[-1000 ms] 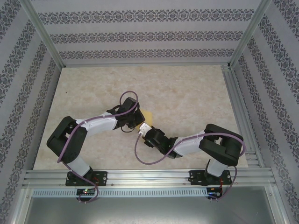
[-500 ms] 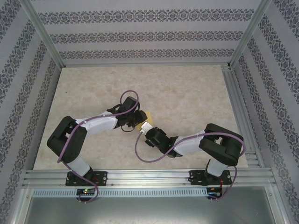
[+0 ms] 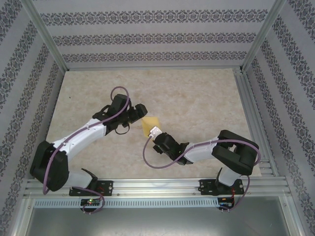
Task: Fold a paper plane with a square sheet of paper (fold left side to right side)
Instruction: Fourth fold the wing at the center of the table.
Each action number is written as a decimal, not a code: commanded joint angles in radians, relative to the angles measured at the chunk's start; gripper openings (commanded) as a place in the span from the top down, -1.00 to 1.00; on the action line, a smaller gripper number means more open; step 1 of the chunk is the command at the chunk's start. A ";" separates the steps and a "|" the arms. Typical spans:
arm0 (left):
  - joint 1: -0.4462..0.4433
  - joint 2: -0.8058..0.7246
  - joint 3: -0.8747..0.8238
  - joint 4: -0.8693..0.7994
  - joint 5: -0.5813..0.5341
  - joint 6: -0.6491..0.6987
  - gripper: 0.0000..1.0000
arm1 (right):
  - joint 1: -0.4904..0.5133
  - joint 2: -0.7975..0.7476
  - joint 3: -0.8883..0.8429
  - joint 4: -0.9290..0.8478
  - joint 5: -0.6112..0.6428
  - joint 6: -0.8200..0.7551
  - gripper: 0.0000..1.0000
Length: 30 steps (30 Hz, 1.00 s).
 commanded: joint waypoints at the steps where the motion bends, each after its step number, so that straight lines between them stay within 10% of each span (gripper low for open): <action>1: 0.053 -0.073 -0.056 -0.034 0.012 0.031 -0.73 | -0.008 -0.026 -0.010 0.013 -0.021 0.039 0.72; 11: 0.090 -0.066 -0.241 0.223 0.175 -0.066 0.16 | -0.039 -0.091 -0.048 0.038 -0.084 0.175 0.71; 30: -0.076 0.172 -0.098 0.276 0.155 -0.093 0.50 | -0.171 -0.074 -0.115 0.140 -0.322 0.250 0.70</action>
